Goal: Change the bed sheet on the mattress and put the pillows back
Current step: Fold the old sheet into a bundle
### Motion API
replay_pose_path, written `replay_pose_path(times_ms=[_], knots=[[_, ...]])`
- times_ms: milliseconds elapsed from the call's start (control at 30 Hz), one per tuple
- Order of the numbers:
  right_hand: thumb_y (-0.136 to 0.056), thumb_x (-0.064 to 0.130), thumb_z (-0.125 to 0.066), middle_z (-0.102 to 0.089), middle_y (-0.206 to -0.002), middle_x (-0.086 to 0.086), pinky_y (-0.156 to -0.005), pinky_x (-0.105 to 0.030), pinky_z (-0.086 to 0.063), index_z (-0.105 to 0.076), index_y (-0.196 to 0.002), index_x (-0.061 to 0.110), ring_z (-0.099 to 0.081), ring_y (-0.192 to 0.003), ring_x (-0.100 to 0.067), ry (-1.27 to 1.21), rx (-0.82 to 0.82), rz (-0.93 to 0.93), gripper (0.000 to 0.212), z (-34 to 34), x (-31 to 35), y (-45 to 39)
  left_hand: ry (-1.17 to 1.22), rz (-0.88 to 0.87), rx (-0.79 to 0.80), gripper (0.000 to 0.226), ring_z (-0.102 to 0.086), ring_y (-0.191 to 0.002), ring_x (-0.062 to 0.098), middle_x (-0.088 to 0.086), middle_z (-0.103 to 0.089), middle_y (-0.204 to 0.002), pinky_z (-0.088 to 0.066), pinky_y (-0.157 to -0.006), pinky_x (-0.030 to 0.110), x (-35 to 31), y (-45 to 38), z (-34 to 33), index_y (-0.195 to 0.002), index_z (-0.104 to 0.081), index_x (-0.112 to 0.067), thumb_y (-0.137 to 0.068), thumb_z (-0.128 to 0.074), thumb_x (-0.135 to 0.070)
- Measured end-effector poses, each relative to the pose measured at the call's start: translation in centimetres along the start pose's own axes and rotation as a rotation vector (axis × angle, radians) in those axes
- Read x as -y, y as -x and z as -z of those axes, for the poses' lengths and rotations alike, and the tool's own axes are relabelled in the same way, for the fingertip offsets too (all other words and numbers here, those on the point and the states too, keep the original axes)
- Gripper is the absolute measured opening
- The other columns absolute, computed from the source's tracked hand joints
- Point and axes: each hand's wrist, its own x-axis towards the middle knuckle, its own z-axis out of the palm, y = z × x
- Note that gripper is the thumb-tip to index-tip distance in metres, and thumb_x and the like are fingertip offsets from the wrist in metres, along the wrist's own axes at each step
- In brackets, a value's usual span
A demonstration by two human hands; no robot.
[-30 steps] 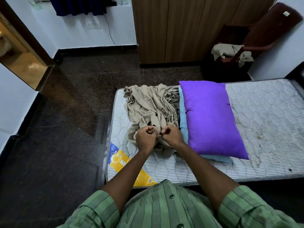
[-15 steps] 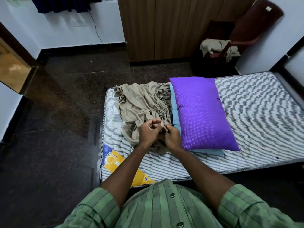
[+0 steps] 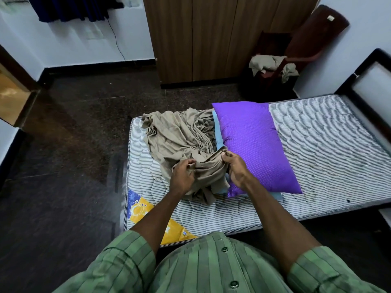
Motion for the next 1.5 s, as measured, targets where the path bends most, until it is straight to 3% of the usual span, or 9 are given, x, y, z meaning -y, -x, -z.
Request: replay_pose_path(times_ms=[100, 200, 433, 600, 700, 900, 1100, 1333, 1500], knots=[[-0.102, -0.006, -0.042, -0.077, -0.079, -0.004, -0.073, -0.024, -0.060, -0.066, -0.094, 0.004, -0.074, -0.075, -0.015, -0.088, 0.058, -0.025, 0.028, 0.5, 1.2, 1.1, -0.002, -0.106, 0.046, 0.044, -0.055, -0.127, 0.012, 0.001, -0.064, -0.133, -0.041, -0.109, 0.024, -0.4, -0.5, -0.3, -0.130, -0.063, -0.014, -0.090, -0.059, 0.002], [-0.103, 0.001, -0.041, -0.077, -0.080, -0.008, -0.074, -0.028, -0.061, -0.067, -0.093, 0.003, -0.075, -0.076, -0.019, -0.143, 0.069, -0.046, 0.028, 1.2, 1.8, 1.8, -0.044, -0.145, 0.165, 0.038, -0.065, -0.110, 0.012, -0.004, -0.073, -0.115, -0.053, -0.098, 0.034, -0.1, -1.1, -0.7, -0.117, -0.072, -0.022, -0.082, -0.064, -0.011], [-0.106, 0.012, -0.033, -0.069, -0.061, -0.007, -0.055, -0.026, -0.058, -0.073, -0.057, 0.010, -0.070, -0.055, -0.019, -0.338, 0.160, -0.086, 0.063, 2.7, 3.9, 4.5, -0.353, -0.267, 0.512, 0.052, -0.060, -0.102, 0.026, 0.005, -0.072, -0.101, -0.053, -0.083, 0.037, -0.5, -0.8, -1.7, -0.122, -0.069, -0.030, -0.071, -0.068, -0.037], [-0.090, 0.017, -0.058, -0.026, -0.056, 0.003, -0.040, -0.025, -0.040, -0.042, -0.067, 0.017, -0.030, -0.043, -0.012, -0.438, 0.444, -0.211, 0.028, 5.2, 3.6, 3.8, -0.678, -0.316, 0.568, 0.052, -0.055, -0.112, 0.031, 0.012, -0.066, -0.112, -0.045, -0.088, 0.037, -0.6, -1.6, -2.9, -0.126, -0.068, -0.032, -0.075, -0.071, -0.035], [-0.088, 0.017, -0.057, -0.023, -0.055, 0.004, -0.038, -0.022, -0.023, -0.027, -0.072, 0.019, -0.018, -0.045, -0.011, -0.327, 0.554, -0.279, 0.034, 6.7, 3.7, 3.5, -0.891, -0.285, 0.573, 0.055, -0.054, -0.114, 0.027, 0.003, -0.070, -0.112, -0.043, -0.090, 0.036, 0.4, -2.7, -2.9, -0.131, -0.064, -0.040, -0.076, -0.069, -0.046], [-0.093, 0.015, -0.026, -0.035, -0.050, 0.005, -0.034, -0.019, -0.026, -0.025, -0.068, 0.018, -0.020, -0.040, -0.010, -0.351, 0.561, -0.396, 0.026, 8.4, 4.4, 3.2, -0.940, 0.159, 0.469, 0.043, -0.063, -0.123, 0.026, 0.001, -0.066, -0.129, -0.049, -0.095, 0.038, 2.9, -3.8, -1.4, -0.135, -0.053, -0.023, -0.094, -0.057, -0.038], [-0.083, 0.017, -0.061, -0.026, -0.052, 0.004, -0.031, -0.020, -0.033, -0.026, -0.070, 0.019, -0.022, -0.038, -0.010, -0.357, 0.608, -0.375, 0.037, 10.1, 5.4, 1.9, -0.692, 0.630, 0.395, 0.063, -0.059, -0.126, 0.037, 0.018, -0.059, -0.139, -0.048, -0.105, 0.049, 7.4, -4.9, 1.6, -0.148, -0.043, -0.005, -0.095, -0.061, -0.034], [-0.090, 0.021, -0.033, -0.022, -0.051, 0.004, -0.032, -0.020, -0.028, -0.026, -0.067, 0.020, -0.018, -0.038, -0.010, -0.337, 0.594, -0.317, 0.023, 9.2, 6.3, -0.2, -0.677, 0.711, 0.326, 0.067, -0.061, -0.125, 0.030, 0.012, -0.065, -0.134, -0.046, -0.099, 0.040, 6.7, -3.7, 3.7, -0.133, -0.062, -0.012, -0.084, -0.067, -0.057], [-0.088, 0.020, -0.047, -0.024, -0.053, 0.003, -0.034, -0.022, -0.031, -0.030, -0.069, 0.020, -0.021, -0.039, -0.011, -0.407, 0.660, -0.250, 0.026, 8.9, 6.7, -1.9, -0.664, 0.679, 0.375, 0.069, -0.062, -0.123, 0.031, 0.010, -0.064, -0.132, -0.050, -0.095, 0.038, 6.3, -3.6, 4.2, -0.130, -0.064, -0.012, -0.078, -0.070, -0.058]])
